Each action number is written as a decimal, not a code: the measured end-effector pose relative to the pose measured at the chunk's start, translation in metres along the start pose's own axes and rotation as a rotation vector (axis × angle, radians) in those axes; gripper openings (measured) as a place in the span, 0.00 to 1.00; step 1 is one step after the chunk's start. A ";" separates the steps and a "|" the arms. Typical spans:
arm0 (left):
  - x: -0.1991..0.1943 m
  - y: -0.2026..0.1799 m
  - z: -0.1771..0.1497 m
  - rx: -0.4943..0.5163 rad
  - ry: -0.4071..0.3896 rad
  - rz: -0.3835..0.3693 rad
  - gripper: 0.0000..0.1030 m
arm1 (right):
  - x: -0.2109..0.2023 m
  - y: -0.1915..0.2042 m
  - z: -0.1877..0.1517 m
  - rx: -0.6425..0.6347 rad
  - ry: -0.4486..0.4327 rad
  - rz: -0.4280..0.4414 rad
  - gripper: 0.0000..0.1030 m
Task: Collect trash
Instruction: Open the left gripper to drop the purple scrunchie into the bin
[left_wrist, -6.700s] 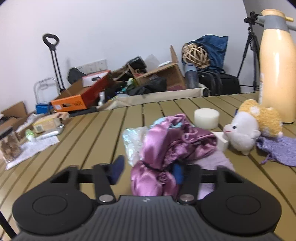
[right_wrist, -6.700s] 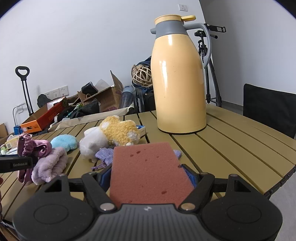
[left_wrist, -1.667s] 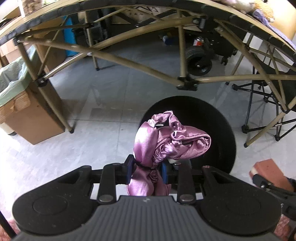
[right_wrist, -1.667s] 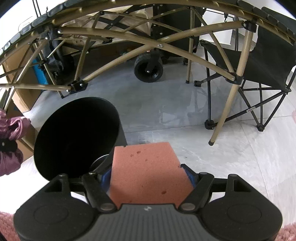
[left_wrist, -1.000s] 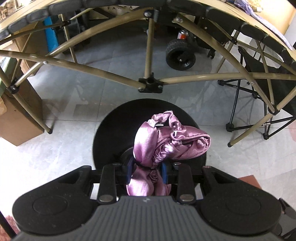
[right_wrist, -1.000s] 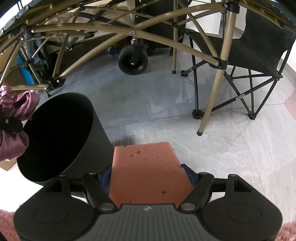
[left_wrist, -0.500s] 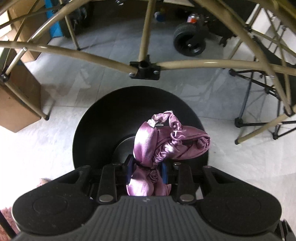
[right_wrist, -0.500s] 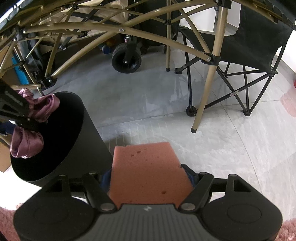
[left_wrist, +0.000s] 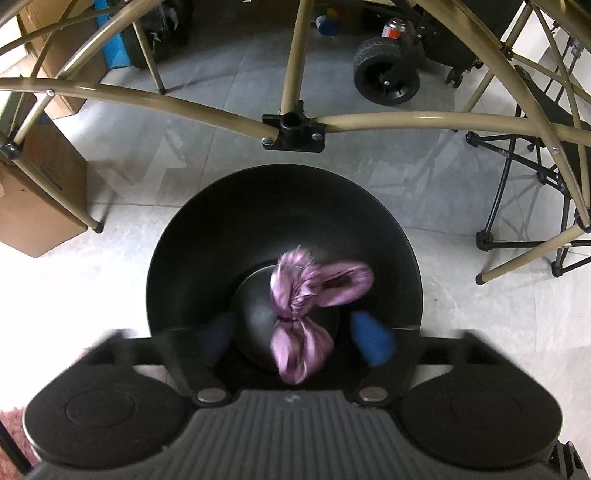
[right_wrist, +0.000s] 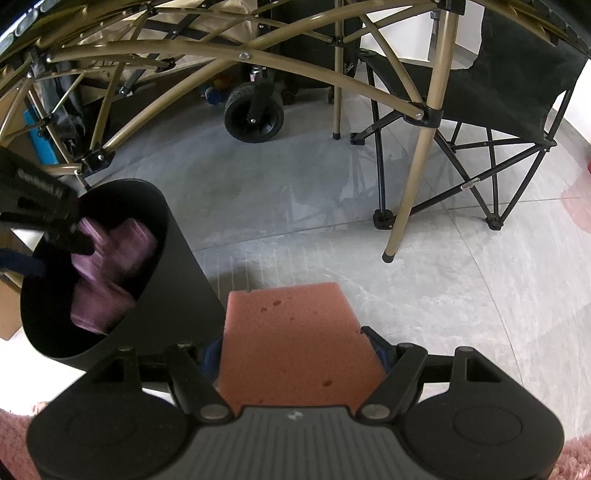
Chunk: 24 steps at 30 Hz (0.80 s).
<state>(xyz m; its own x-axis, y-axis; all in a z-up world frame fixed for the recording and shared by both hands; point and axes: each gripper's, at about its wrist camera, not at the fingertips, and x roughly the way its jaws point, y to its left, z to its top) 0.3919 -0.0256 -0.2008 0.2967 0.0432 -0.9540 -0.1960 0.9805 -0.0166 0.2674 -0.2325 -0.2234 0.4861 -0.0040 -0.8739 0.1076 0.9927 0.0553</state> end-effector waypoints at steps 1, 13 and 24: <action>-0.001 0.001 0.000 -0.009 0.000 0.001 1.00 | 0.000 0.000 0.000 0.000 -0.001 0.000 0.71; 0.000 0.002 -0.002 -0.011 0.027 -0.005 1.00 | -0.004 -0.001 0.000 -0.001 -0.008 0.011 0.71; -0.011 0.005 -0.003 0.005 -0.001 -0.028 1.00 | -0.009 -0.002 0.002 0.005 -0.022 0.039 0.71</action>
<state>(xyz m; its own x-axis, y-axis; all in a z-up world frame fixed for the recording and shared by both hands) 0.3852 -0.0219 -0.1908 0.3026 0.0159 -0.9530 -0.1833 0.9822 -0.0418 0.2645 -0.2345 -0.2145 0.5089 0.0323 -0.8602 0.0919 0.9915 0.0916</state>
